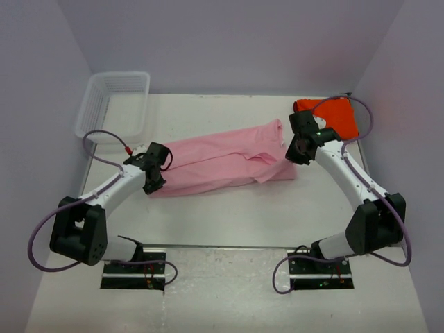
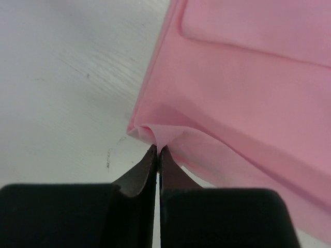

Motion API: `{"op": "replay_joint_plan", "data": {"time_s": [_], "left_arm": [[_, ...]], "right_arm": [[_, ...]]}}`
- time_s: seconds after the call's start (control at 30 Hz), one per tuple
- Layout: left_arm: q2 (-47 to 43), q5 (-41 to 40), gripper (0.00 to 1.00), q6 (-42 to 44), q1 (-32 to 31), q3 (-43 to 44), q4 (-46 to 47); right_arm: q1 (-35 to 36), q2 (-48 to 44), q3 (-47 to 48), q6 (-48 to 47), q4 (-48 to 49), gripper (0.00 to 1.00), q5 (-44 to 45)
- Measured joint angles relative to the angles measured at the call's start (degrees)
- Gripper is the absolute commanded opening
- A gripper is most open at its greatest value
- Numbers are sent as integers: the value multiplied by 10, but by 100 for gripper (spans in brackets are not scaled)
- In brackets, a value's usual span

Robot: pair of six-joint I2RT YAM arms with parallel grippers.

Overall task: Fold and stack the t-shirts
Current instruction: Fold the other side of the tshirt into a rectangle

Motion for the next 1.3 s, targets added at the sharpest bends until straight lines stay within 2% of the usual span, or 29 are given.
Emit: {"op": "replay_joint_plan", "data": {"time_s": [0.27, 0.53, 0.83, 1.1, 1.13, 1.17, 1.23, 1.27, 1.3], "left_arm": [[44, 0, 0, 36, 66, 9, 42], [136, 3, 0, 62, 68, 80, 64], [150, -1, 0, 83, 68, 147, 73], [204, -5, 0, 85, 68, 172, 75], [209, -5, 1, 85, 69, 173, 75], [212, -5, 6, 85, 70, 173, 75], [213, -9, 21, 83, 72, 173, 74], [212, -16, 28, 81, 74, 173, 75], [210, -22, 33, 80, 76, 173, 75]], "right_arm": [[-17, 116, 89, -31, 7, 0, -5], [-21, 200, 153, -47, 5, 0, -5], [-48, 218, 196, -56, 1, 0, -6], [-53, 281, 248, -66, -3, 0, -19], [-53, 289, 254, -68, -3, 2, -21], [-53, 299, 261, -71, -4, 7, -21], [-53, 318, 275, -78, -3, 16, -21], [-54, 328, 284, -85, -3, 28, -20], [-54, 337, 293, -93, -1, 35, -18]]}}
